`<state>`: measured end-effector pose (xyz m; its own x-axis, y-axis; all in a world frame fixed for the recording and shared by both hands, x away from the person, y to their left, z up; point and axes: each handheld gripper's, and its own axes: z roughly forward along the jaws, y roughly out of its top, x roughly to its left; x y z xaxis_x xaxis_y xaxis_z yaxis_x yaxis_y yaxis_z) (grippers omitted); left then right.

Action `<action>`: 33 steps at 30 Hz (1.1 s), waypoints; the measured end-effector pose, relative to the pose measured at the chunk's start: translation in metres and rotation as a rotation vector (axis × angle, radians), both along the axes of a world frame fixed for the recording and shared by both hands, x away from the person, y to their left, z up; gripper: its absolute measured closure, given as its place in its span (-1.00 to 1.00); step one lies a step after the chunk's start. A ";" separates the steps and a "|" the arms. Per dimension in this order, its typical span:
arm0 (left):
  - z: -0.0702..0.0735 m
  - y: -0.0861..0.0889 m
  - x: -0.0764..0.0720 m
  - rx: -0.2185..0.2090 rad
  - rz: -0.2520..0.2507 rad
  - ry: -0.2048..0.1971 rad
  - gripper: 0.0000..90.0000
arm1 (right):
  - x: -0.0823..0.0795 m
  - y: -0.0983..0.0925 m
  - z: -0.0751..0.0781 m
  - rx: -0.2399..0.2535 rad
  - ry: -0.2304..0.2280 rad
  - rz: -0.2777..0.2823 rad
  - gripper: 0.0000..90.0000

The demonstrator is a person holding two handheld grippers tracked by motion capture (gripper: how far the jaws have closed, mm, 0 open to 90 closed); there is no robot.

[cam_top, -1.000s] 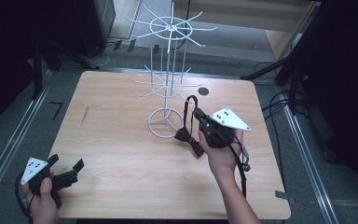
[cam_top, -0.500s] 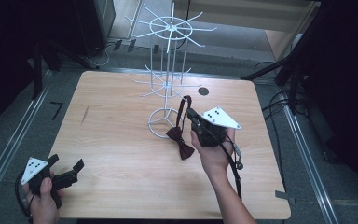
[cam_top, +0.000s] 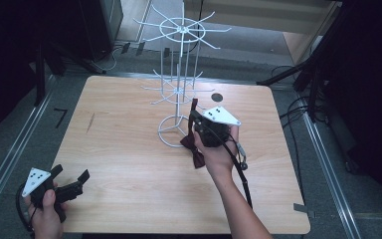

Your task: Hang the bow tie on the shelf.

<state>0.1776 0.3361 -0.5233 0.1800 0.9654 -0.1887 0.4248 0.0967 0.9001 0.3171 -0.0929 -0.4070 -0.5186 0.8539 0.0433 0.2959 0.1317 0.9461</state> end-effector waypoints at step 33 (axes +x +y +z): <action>0.000 0.000 0.000 0.000 0.002 0.001 -1.00 | 0.001 -0.078 -0.047 -0.084 0.182 -0.070 -0.95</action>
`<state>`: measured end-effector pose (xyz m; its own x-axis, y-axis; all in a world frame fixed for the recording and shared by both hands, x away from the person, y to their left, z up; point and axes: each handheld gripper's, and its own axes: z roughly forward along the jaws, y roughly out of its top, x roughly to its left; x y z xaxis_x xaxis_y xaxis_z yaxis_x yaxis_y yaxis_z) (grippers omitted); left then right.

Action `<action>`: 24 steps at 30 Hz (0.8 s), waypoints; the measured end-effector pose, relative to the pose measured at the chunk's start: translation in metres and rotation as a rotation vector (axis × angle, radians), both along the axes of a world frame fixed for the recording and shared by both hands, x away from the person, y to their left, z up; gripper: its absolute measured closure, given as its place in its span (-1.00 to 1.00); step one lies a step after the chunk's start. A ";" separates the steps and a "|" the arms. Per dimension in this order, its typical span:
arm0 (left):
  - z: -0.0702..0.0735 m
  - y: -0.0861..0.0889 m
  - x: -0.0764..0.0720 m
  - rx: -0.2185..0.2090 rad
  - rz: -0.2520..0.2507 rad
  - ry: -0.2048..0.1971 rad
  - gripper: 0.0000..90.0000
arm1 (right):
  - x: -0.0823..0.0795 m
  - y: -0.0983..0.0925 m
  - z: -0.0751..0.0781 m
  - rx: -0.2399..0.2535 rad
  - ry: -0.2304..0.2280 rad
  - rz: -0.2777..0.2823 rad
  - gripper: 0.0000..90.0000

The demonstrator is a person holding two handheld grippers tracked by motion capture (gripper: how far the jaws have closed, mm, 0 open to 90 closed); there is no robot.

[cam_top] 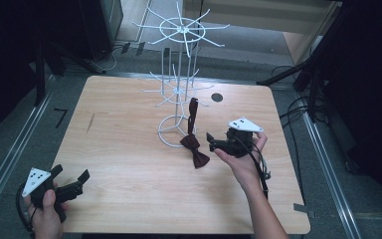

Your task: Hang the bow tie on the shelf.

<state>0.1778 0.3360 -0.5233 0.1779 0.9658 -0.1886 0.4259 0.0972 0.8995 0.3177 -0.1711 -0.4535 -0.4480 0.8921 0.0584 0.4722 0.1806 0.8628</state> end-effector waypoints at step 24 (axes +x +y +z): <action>0.000 -0.001 0.000 0.005 0.003 0.003 -1.00 | -0.040 -0.110 -0.061 0.013 0.058 -0.157 -0.97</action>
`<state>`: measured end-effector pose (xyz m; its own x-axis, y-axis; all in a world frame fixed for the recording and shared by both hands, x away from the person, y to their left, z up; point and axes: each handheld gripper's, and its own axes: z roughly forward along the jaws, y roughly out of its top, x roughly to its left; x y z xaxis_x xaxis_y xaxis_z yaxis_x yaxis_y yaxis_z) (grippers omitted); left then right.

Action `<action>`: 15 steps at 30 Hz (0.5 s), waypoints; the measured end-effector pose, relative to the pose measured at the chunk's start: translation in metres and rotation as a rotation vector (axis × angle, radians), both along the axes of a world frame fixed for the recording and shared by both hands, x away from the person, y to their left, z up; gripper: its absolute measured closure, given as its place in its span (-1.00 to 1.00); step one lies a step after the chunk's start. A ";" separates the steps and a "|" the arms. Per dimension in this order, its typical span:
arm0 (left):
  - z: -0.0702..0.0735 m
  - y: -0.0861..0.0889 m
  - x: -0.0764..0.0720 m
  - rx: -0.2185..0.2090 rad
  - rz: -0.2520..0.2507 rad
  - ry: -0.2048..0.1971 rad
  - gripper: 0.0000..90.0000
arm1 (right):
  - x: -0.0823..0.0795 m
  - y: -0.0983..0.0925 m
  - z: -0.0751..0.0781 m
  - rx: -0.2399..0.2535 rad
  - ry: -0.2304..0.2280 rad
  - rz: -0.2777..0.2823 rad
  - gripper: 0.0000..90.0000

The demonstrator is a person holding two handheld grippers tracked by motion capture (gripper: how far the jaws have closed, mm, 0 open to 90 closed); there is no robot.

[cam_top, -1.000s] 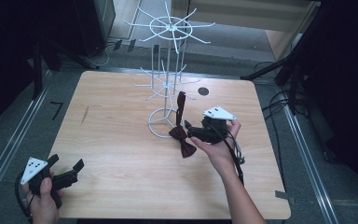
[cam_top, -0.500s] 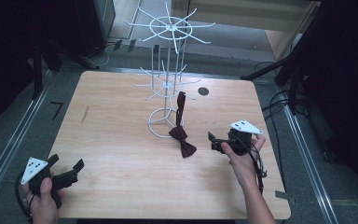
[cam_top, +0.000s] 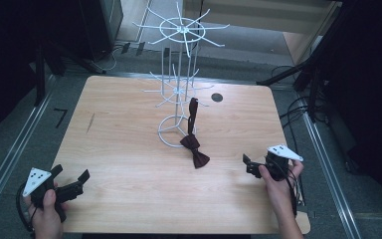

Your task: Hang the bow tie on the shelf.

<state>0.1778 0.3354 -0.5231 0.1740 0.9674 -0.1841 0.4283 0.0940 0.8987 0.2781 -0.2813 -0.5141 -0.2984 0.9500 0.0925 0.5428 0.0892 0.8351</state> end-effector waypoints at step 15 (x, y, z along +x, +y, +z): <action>0.000 0.000 0.000 0.000 0.005 -0.001 -1.00 | -0.031 -0.059 -0.027 0.016 0.037 -0.084 -0.97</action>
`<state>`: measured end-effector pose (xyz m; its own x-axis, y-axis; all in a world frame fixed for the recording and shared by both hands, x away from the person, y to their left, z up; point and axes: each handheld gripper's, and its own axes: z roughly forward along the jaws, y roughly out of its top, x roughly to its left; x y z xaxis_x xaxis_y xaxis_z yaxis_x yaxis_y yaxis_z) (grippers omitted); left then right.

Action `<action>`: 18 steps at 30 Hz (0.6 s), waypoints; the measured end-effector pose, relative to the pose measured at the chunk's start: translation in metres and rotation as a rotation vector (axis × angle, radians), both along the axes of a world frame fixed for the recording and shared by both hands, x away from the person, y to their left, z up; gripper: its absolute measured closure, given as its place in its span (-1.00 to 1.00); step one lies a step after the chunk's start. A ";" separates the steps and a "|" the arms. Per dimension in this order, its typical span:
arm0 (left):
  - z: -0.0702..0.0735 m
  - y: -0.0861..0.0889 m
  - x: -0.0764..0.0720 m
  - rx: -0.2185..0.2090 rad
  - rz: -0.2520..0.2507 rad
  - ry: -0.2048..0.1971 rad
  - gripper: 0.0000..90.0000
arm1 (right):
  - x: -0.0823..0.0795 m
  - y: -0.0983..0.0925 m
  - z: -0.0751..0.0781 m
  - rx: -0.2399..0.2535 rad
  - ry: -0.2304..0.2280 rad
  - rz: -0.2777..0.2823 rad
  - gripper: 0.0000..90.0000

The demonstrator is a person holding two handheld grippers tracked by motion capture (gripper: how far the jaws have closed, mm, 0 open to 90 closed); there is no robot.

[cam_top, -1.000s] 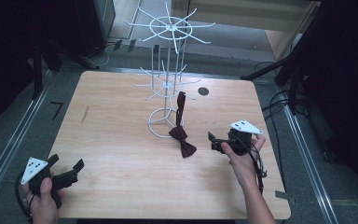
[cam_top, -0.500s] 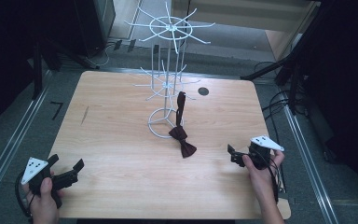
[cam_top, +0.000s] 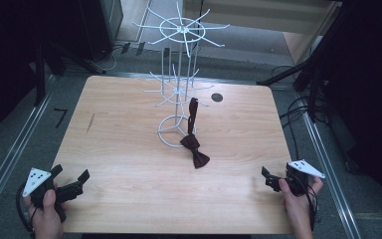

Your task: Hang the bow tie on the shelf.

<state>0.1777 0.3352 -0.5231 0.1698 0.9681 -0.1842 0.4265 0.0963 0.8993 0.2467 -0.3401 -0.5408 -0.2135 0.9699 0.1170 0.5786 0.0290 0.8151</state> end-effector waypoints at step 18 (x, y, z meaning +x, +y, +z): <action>0.000 -0.001 0.000 0.001 -0.007 -0.001 -1.00 | -0.041 -0.044 -0.012 0.005 0.009 -0.071 -0.96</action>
